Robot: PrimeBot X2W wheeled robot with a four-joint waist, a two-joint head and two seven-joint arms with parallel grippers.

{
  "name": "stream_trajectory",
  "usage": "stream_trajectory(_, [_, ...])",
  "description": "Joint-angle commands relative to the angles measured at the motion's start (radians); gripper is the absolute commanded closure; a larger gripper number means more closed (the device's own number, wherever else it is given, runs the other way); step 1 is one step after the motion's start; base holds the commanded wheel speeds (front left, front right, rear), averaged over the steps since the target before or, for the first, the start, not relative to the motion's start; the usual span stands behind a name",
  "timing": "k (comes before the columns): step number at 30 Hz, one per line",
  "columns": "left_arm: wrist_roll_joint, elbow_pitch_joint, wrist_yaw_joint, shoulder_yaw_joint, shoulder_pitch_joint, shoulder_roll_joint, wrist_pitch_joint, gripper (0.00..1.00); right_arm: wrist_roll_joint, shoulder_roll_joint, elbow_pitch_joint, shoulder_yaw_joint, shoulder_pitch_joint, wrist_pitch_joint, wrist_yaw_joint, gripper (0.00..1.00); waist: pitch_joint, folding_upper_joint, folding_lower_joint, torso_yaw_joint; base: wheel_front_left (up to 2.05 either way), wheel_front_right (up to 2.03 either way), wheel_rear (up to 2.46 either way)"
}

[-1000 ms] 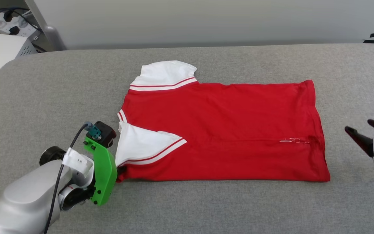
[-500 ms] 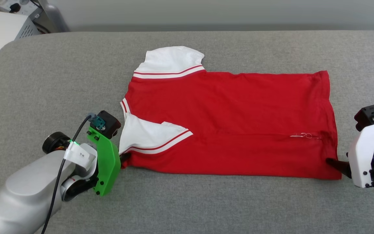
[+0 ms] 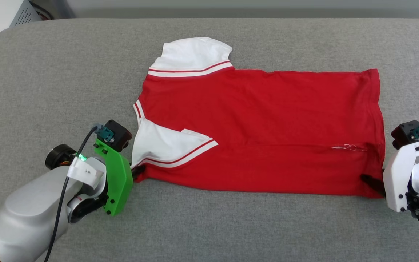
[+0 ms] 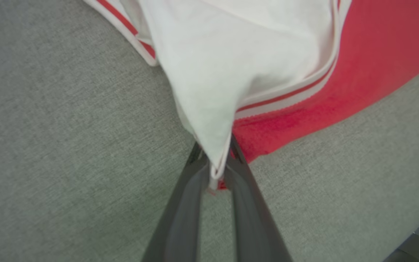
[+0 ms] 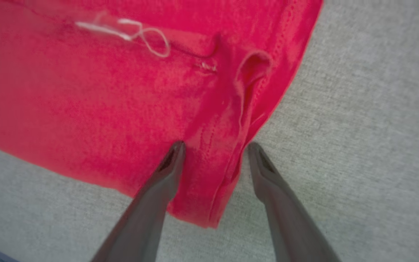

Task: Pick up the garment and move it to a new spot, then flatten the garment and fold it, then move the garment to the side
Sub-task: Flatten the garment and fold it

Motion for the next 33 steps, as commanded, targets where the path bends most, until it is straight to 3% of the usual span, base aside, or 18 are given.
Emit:
stream_trajectory(1, [-0.003, 0.007, -0.003, -0.001, -0.002, -0.002, -0.010, 1.00, 0.010, 0.032, 0.027, 0.037, 0.019, -0.014, 0.000, 1.00, -0.008, 0.0000, 0.0000, -0.007, 0.00, 0.00, 0.00])
stream_trajectory(17, [-0.023, -0.056, 0.000, -0.005, 0.067, 0.083, -0.020, 1.00, 0.104, -0.067, -0.117, -0.008, 0.075, -0.142, 0.000, 1.00, -0.144, 0.0000, 0.0000, -0.035, 0.00, 0.00, 0.00])
stream_trajectory(26, [-0.042, -0.236, 0.079, -0.007, 0.222, 0.158, 0.025, 1.00, 0.112, -0.124, -0.245, -0.097, 0.255, -0.110, 0.000, 1.00, -0.189, 0.0000, 0.0000, -0.036, 0.00, 0.00, 0.00])
stream_trajectory(33, [-0.063, -0.283, 0.111, -0.007, 0.289, 0.161, 0.041, 1.00, 0.092, -0.112, -0.259, -0.165, 0.335, -0.075, 0.000, 1.00, -0.178, 0.0000, 0.0000, -0.035, 0.00, 0.00, 0.00])
